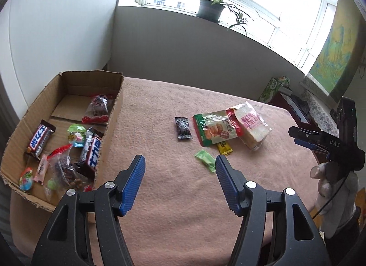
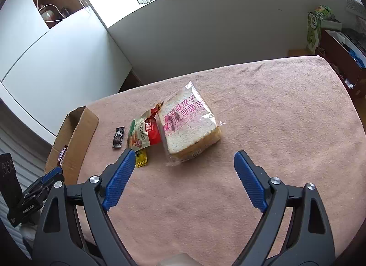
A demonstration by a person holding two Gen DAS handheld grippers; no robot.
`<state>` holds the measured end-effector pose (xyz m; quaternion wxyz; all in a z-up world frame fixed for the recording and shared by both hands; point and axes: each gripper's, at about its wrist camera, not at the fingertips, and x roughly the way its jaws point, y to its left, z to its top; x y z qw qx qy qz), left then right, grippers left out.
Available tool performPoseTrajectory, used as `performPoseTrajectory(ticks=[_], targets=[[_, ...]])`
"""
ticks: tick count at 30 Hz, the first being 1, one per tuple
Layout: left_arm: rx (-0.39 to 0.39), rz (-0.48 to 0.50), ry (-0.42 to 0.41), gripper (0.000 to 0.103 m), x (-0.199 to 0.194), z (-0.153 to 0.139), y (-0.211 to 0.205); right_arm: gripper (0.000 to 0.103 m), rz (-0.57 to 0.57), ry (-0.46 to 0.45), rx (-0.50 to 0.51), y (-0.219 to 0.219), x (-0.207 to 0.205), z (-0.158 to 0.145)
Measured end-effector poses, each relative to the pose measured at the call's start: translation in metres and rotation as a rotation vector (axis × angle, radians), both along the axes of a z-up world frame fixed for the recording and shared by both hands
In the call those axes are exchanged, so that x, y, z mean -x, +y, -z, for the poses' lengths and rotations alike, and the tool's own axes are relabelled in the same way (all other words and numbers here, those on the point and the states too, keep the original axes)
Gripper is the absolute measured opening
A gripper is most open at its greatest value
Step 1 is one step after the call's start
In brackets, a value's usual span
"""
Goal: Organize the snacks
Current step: 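Move the right gripper to the sliced-bread bag and close on it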
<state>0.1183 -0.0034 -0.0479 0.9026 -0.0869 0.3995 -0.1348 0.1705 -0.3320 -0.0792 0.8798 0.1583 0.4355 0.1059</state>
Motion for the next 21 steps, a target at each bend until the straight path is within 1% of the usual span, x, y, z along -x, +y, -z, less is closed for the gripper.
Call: performPoseTrajectory(ticks=[5,9,12,15,19,21], targets=[[0.054,0.105,0.039,0.063,-0.01,0.008,-0.052,0.09,0.008,0.049,-0.037,-0.022,-0.022,0.017],[0.083,0.161,0.066,0.064,-0.023,0.015,-0.088,0.09,-0.023,0.068,-0.047,-0.026,-0.038,0.024],[0.122,0.179,0.099,0.064,-0.038,0.021,-0.107,0.09,-0.06,0.076,-0.056,-0.024,-0.052,0.028],[0.142,0.18,0.124,0.064,-0.053,0.028,-0.124,0.09,-0.087,0.093,-0.068,-0.022,-0.068,0.035],[0.122,0.17,0.146,0.064,-0.073,0.039,-0.141,0.09,-0.11,0.12,-0.108,-0.022,-0.09,0.045],[0.125,0.159,0.166,0.064,-0.082,0.045,-0.146,0.09,-0.123,0.136,-0.132,-0.021,-0.1,0.051]])
